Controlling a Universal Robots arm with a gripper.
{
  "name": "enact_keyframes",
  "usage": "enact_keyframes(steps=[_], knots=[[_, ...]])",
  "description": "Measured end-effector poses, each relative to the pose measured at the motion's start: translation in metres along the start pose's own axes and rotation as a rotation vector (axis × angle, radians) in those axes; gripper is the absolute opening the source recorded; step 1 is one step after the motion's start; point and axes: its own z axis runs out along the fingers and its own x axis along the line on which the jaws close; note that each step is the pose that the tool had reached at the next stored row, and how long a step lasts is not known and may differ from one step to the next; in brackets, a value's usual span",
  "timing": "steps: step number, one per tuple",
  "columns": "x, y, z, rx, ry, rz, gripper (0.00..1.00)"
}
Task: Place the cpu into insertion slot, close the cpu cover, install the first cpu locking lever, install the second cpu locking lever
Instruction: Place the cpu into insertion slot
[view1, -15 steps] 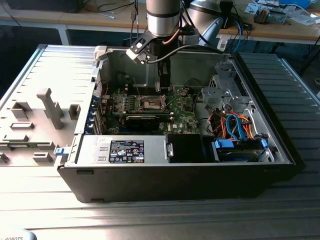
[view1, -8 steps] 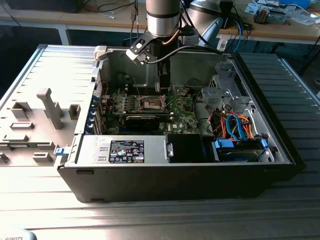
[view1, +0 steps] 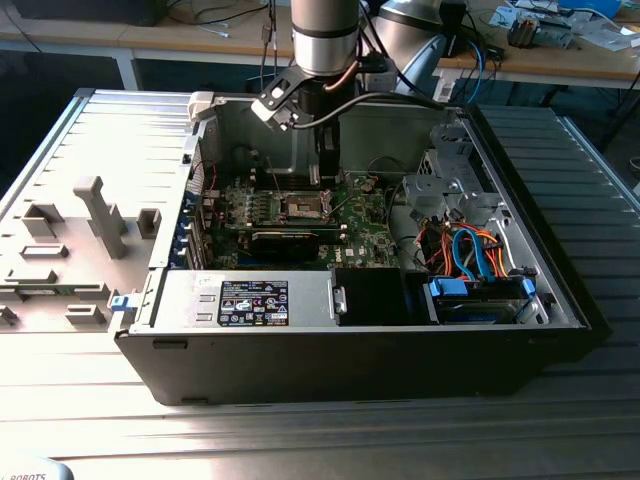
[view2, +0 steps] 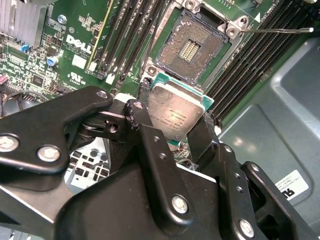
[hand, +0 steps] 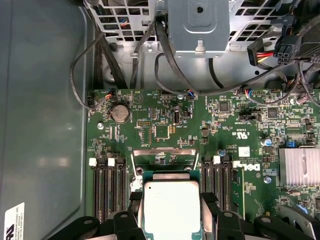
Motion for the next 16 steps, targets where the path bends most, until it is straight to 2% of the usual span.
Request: enact_keyframes(steps=[16], knots=[[0.0, -0.001, 0.0028, 0.0, 0.0, 0.0, 0.55]])
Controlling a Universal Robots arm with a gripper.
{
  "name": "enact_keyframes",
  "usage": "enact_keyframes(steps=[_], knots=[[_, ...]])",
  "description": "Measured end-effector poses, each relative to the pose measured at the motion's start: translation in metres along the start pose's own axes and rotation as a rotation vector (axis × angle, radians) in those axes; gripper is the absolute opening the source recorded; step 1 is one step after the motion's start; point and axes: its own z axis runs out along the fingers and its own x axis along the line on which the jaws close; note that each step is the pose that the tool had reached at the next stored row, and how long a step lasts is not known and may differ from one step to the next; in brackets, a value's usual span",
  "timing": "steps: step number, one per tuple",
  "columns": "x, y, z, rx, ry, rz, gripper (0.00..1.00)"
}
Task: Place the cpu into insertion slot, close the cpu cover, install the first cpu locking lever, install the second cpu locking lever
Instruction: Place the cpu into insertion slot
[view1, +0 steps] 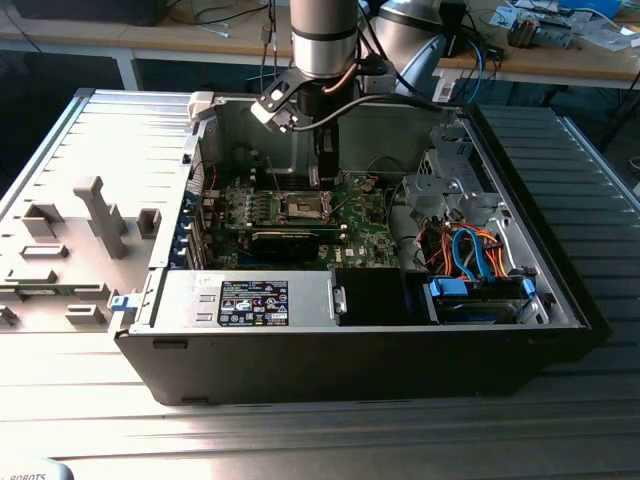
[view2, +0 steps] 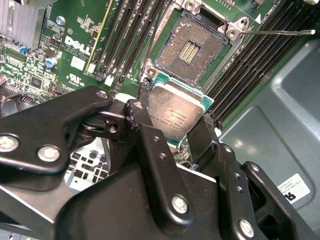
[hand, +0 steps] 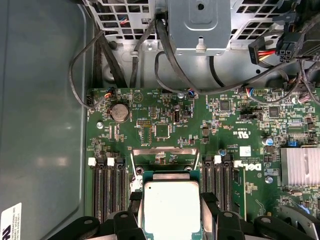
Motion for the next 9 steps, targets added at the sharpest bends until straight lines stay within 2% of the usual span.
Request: enact_keyframes(steps=[9], knots=[[0.0, -0.0006, 0.0015, -0.0001, 0.0, 0.0, 0.55]])
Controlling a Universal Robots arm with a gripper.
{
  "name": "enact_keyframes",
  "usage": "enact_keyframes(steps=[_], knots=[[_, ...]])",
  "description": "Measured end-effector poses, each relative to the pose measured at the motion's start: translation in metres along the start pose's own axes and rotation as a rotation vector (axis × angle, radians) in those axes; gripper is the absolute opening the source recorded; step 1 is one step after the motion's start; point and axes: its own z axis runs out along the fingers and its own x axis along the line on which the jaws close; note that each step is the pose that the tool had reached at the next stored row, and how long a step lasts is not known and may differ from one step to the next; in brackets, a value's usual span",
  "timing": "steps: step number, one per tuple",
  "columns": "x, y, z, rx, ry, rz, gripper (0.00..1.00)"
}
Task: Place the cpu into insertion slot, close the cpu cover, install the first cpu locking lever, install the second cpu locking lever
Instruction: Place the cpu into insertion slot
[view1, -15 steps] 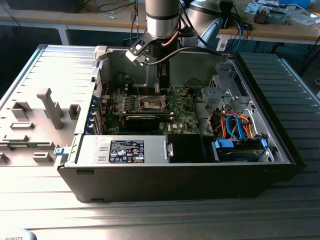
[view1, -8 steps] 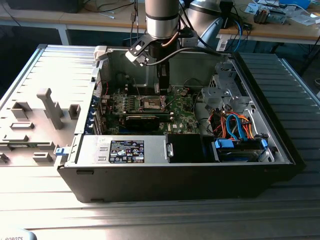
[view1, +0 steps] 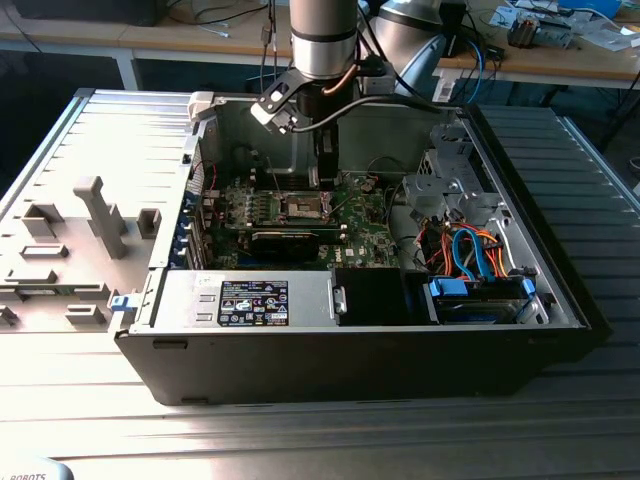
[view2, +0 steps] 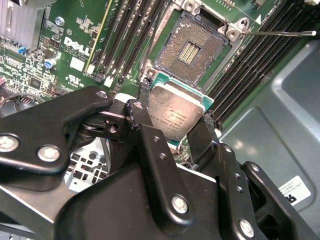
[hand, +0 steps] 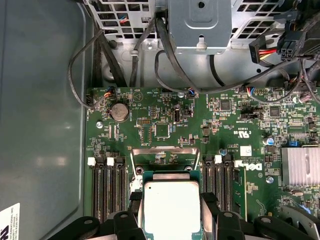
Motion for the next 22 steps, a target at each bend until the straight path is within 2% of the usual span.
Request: enact_keyframes(steps=[22], knots=[[0.0001, -0.0019, 0.0053, 0.0, 0.0, 0.0, 0.55]])
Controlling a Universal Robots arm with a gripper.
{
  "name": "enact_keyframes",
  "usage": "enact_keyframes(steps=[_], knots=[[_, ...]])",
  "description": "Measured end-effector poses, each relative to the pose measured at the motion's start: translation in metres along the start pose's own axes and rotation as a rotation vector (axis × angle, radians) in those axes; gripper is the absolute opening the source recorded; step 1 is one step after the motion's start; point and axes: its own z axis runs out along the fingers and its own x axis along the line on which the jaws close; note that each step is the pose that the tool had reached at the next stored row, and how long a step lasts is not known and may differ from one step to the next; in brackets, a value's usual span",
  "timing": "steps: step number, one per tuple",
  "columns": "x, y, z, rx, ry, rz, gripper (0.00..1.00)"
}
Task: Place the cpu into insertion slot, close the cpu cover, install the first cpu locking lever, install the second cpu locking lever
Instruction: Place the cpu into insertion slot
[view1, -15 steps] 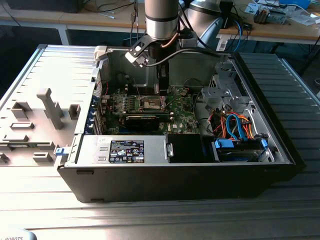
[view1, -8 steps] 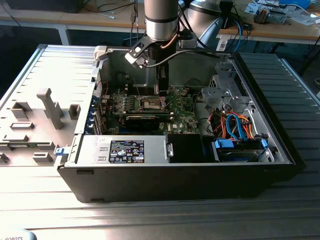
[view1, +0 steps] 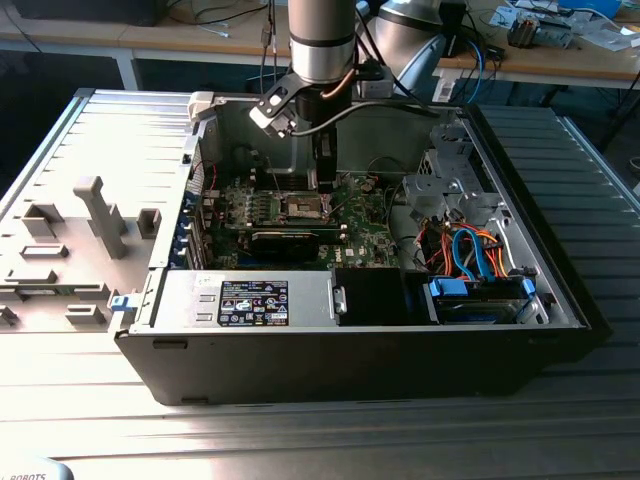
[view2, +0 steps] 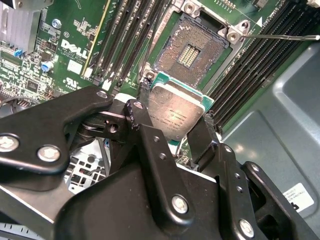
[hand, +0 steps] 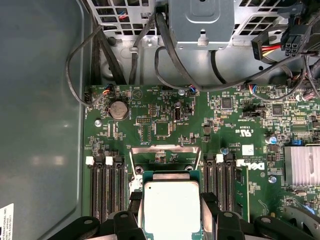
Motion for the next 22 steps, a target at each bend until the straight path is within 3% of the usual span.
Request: enact_keyframes(steps=[12, 14, 22], knots=[[0.0, -0.0008, 0.0021, 0.0, 0.0, 0.0, 0.55], [0.0001, -0.002, 0.0075, -0.0001, 0.0, 0.0, 0.55], [0.0001, -0.0024, 0.0084, 0.0001, 0.0, 0.0, 0.55]])
